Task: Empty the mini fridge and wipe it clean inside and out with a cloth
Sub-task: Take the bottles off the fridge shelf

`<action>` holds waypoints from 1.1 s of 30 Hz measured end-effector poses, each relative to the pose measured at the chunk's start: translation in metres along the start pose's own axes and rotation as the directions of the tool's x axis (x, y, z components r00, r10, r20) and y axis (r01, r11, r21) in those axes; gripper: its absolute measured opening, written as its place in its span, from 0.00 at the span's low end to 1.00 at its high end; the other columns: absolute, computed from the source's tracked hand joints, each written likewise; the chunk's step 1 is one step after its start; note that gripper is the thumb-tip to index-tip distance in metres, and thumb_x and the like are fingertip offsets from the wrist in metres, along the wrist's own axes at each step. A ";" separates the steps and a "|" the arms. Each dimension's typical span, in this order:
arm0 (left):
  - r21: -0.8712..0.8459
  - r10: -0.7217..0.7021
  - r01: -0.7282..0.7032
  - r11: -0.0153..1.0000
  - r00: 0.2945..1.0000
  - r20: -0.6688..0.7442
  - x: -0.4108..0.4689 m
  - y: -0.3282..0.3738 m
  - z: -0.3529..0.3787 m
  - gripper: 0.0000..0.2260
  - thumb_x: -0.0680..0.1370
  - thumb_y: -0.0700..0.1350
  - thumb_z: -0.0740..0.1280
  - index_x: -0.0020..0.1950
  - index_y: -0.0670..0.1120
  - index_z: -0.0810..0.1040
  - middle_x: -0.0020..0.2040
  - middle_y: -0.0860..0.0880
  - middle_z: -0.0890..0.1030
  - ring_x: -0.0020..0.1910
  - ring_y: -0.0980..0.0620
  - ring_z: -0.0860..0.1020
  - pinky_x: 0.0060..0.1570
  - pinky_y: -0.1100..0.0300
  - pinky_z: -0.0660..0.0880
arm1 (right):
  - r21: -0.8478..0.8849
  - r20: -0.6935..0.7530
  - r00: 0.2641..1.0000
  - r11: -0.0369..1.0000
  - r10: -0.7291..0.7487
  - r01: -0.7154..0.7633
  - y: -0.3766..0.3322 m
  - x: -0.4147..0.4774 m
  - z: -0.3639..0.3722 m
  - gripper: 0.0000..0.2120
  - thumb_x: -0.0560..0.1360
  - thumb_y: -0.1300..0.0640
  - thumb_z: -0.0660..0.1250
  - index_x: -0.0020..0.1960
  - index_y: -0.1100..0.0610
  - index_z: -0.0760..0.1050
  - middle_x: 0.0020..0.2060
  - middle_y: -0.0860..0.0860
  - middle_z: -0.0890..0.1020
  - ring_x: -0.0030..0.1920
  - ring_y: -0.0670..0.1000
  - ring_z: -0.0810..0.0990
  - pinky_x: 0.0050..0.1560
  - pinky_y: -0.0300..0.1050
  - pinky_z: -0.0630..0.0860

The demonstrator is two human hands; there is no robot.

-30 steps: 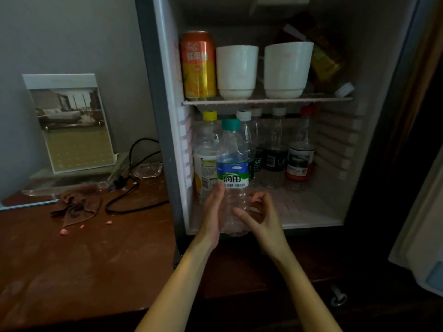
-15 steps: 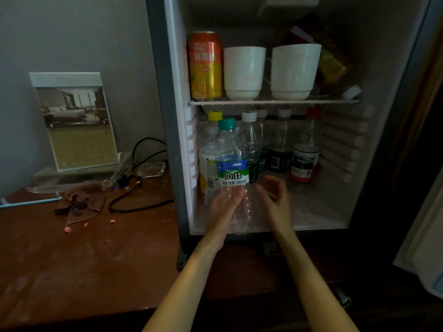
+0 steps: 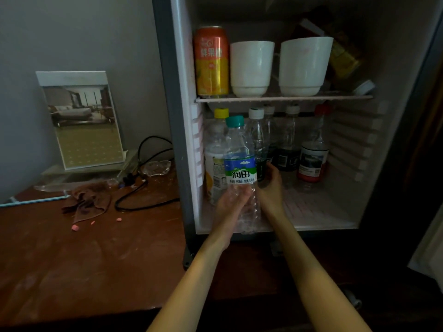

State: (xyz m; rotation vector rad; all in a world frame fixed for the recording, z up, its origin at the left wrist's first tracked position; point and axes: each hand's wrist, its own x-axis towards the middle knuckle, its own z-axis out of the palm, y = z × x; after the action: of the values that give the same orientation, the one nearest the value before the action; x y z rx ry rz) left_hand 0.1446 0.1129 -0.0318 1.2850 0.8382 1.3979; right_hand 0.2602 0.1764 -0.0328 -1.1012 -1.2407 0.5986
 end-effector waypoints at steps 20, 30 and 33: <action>-0.015 0.008 -0.008 1.000 1.000 -0.022 -0.004 0.005 0.002 0.29 0.60 0.72 0.73 0.56 0.60 0.80 0.57 0.51 0.83 0.60 0.49 0.79 0.65 0.40 0.70 | 0.151 -0.060 0.997 0.987 -0.050 0.059 -0.018 -0.032 -0.041 0.34 0.65 0.46 0.74 0.67 0.49 0.65 0.62 0.48 0.76 0.60 0.43 0.76 0.60 0.42 0.74; 0.006 0.052 -0.052 0.999 0.998 0.026 -0.010 0.011 0.005 0.32 0.60 0.74 0.70 0.58 0.60 0.78 0.59 0.56 0.81 0.61 0.55 0.78 0.68 0.46 0.69 | 0.307 0.002 1.000 0.952 -0.001 0.001 -0.021 -0.069 -0.046 0.32 0.68 0.38 0.69 0.69 0.47 0.69 0.61 0.45 0.79 0.61 0.44 0.78 0.61 0.47 0.75; 0.023 0.036 -0.037 0.999 0.999 0.016 -0.009 0.010 0.005 0.30 0.59 0.75 0.70 0.55 0.62 0.79 0.57 0.58 0.82 0.60 0.55 0.78 0.67 0.46 0.69 | 0.313 -0.009 1.000 0.950 -0.011 0.013 -0.023 -0.072 -0.047 0.34 0.66 0.37 0.69 0.69 0.49 0.69 0.61 0.45 0.79 0.61 0.43 0.77 0.59 0.41 0.75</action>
State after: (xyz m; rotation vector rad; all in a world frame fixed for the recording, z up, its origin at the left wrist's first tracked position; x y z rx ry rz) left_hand 0.1463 0.1009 -0.0235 1.3330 0.8260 1.4088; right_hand 0.2800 0.0901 -0.0417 -0.8273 -1.0996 0.7534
